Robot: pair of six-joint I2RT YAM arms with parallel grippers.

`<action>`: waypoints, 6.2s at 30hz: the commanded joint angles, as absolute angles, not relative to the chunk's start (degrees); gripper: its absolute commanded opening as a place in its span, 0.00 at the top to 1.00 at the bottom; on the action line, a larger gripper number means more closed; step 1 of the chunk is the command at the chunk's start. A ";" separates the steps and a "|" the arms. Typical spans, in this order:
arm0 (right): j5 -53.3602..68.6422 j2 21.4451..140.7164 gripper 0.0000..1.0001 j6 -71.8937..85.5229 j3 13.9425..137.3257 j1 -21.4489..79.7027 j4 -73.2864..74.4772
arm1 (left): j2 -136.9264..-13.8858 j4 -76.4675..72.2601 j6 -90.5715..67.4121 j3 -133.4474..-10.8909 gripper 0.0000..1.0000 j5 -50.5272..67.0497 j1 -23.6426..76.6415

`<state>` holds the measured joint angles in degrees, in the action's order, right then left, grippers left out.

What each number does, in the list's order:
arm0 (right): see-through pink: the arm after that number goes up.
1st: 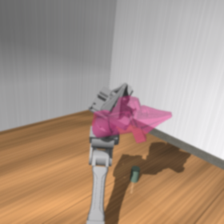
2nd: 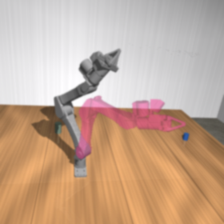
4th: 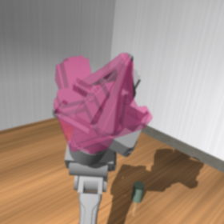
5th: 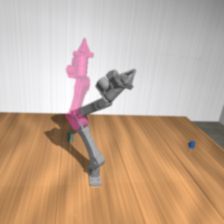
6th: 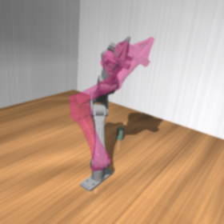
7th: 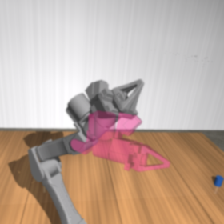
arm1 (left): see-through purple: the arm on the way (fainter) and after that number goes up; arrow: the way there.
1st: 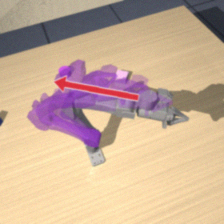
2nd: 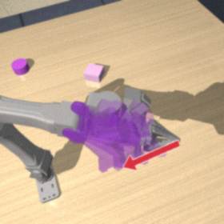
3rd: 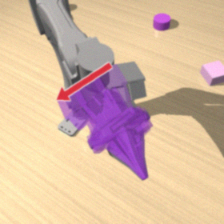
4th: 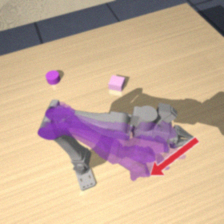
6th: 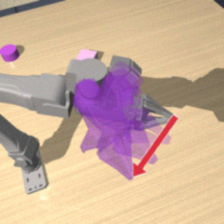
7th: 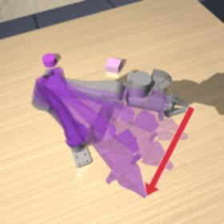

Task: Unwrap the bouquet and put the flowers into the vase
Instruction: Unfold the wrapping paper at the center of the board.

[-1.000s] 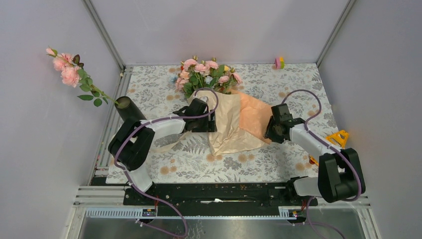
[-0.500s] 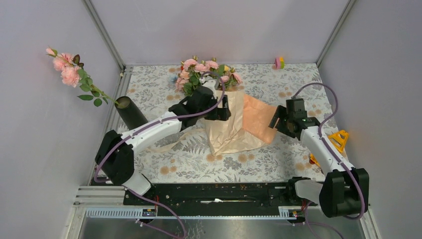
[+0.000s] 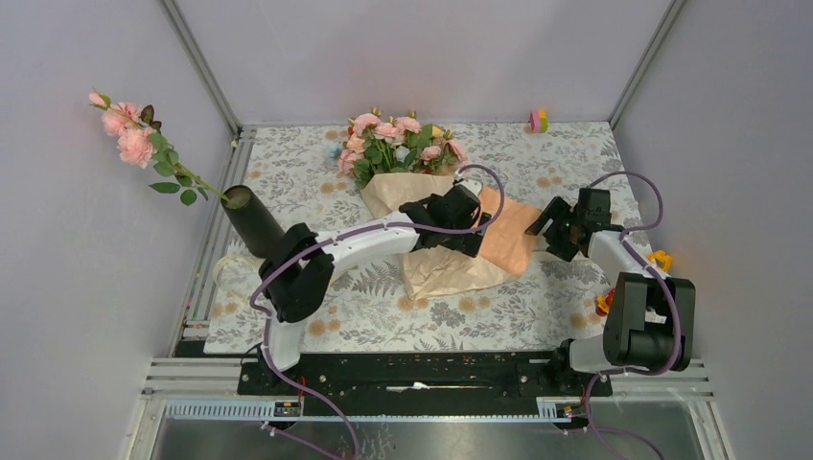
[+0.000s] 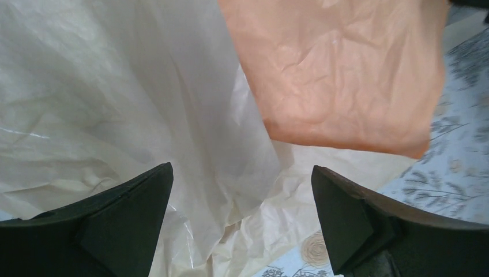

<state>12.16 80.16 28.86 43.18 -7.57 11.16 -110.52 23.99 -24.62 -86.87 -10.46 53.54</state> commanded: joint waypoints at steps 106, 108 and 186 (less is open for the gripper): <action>13.83 73.56 0.52 38.66 41.62 26.77 6.17 | -80.84 17.42 -33.04 -60.49 0.24 3.57 50.18; 14.59 75.64 0.53 39.68 40.88 28.04 4.10 | -81.62 16.82 -33.27 -58.72 0.22 1.99 50.15; 6.40 72.56 0.25 28.06 49.31 19.01 20.09 | -65.01 25.62 -32.13 -50.72 0.04 7.92 26.87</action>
<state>4.08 77.21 32.86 45.25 22.09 16.32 -60.47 33.30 -35.99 -46.26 1.10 29.80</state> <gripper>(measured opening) 0.716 0.960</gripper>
